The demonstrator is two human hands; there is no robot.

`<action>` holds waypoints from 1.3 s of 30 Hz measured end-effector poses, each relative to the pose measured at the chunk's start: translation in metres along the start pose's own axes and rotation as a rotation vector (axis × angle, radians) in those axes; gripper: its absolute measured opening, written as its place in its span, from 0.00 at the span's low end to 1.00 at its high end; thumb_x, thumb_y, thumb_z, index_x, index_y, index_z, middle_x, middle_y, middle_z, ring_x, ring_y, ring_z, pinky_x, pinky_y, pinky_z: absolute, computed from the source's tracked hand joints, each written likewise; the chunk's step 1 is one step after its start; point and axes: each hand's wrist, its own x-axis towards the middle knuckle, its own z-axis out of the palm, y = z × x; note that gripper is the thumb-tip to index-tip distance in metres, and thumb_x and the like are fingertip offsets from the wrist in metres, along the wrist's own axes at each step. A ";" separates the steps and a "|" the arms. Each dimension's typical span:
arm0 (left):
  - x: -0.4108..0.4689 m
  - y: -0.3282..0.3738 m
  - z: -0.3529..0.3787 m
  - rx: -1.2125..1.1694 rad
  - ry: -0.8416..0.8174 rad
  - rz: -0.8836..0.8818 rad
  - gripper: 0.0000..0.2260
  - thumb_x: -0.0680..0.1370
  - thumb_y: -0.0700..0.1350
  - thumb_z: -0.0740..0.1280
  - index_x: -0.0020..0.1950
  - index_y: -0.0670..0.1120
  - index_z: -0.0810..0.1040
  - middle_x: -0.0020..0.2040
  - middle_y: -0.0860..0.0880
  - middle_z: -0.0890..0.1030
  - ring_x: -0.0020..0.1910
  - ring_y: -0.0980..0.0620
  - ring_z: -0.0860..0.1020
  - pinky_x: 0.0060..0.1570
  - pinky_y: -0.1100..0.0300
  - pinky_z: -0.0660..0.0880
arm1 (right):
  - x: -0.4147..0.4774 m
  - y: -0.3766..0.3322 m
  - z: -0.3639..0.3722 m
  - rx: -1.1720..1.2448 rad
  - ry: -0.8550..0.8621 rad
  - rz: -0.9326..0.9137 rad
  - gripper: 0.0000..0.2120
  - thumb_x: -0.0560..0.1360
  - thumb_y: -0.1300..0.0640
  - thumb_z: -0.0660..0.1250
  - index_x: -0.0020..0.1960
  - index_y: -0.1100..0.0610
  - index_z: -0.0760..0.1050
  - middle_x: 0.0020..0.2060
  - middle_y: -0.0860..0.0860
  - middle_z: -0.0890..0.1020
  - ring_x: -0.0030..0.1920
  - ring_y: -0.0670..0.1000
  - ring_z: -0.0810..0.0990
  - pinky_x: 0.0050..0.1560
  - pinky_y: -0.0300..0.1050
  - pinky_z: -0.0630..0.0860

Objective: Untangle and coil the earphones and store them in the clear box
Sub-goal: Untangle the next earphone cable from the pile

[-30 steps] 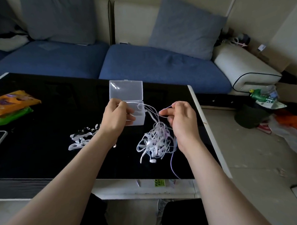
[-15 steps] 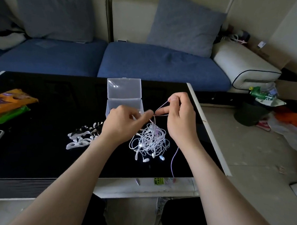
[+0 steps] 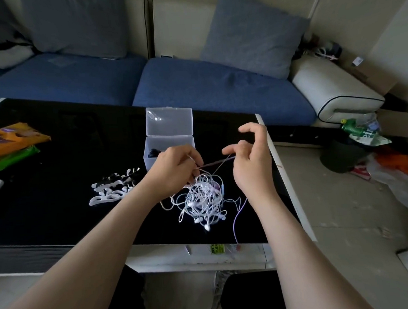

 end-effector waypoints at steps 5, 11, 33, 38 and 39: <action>0.003 0.001 -0.002 -0.124 0.038 -0.066 0.14 0.81 0.36 0.59 0.44 0.44 0.84 0.33 0.49 0.81 0.30 0.50 0.76 0.32 0.60 0.73 | 0.003 0.013 0.002 -0.409 -0.261 0.025 0.12 0.79 0.51 0.66 0.48 0.37 0.85 0.48 0.41 0.84 0.56 0.54 0.74 0.57 0.50 0.68; 0.002 0.003 -0.009 -0.289 0.061 -0.209 0.16 0.82 0.37 0.56 0.48 0.38 0.83 0.37 0.45 0.85 0.30 0.47 0.75 0.35 0.54 0.74 | -0.001 0.015 0.003 -0.314 -0.193 -0.165 0.05 0.80 0.44 0.73 0.51 0.40 0.88 0.46 0.38 0.85 0.55 0.45 0.81 0.55 0.52 0.75; 0.000 -0.014 -0.009 0.222 0.026 -0.407 0.15 0.81 0.57 0.67 0.47 0.46 0.81 0.42 0.50 0.77 0.46 0.45 0.75 0.52 0.55 0.73 | 0.003 -0.022 -0.001 0.683 -0.019 0.450 0.09 0.81 0.60 0.54 0.42 0.51 0.63 0.44 0.61 0.88 0.33 0.49 0.68 0.34 0.42 0.61; -0.001 -0.025 -0.001 0.604 -0.026 -0.381 0.07 0.79 0.52 0.67 0.52 0.50 0.79 0.57 0.48 0.79 0.57 0.42 0.75 0.69 0.34 0.61 | -0.001 -0.023 -0.001 0.688 -0.059 0.431 0.11 0.81 0.61 0.56 0.40 0.53 0.66 0.39 0.63 0.86 0.35 0.53 0.68 0.35 0.44 0.60; -0.001 -0.027 0.001 0.641 -0.067 -0.358 0.10 0.79 0.50 0.68 0.59 0.50 0.78 0.61 0.47 0.77 0.62 0.41 0.74 0.69 0.34 0.62 | -0.001 -0.023 -0.002 0.653 -0.061 0.414 0.11 0.80 0.62 0.56 0.40 0.54 0.67 0.38 0.63 0.86 0.38 0.54 0.68 0.36 0.43 0.61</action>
